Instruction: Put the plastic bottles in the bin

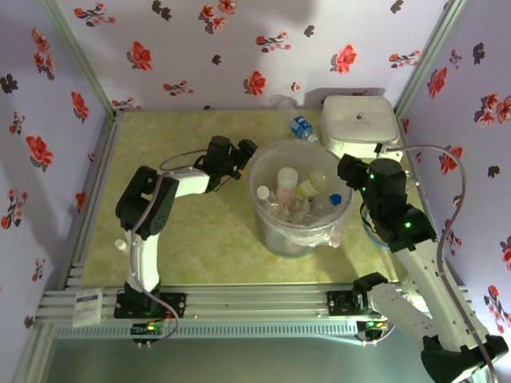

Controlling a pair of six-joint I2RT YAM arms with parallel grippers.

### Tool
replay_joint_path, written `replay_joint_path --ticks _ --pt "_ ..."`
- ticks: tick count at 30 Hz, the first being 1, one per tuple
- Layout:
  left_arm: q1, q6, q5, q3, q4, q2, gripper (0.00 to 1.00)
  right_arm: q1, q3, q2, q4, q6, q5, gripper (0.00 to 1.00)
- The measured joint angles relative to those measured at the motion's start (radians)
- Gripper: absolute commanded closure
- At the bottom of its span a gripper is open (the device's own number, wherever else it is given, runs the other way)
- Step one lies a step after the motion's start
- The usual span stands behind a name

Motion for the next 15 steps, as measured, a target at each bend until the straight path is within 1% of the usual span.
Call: replay_joint_path --ticks 4,11,15 --pt "-0.01 -0.036 0.004 0.01 -0.011 0.036 0.14 0.0 0.0 -0.003 0.0 0.005 0.0 0.29" --pt "-0.046 -0.049 0.032 0.127 -0.08 0.073 0.16 0.0 -0.003 -0.004 0.004 0.008 0.0 0.29" --pt "-0.067 -0.064 0.051 0.164 -0.095 0.097 0.17 0.0 -0.005 -0.005 0.004 0.008 0.0 0.29"
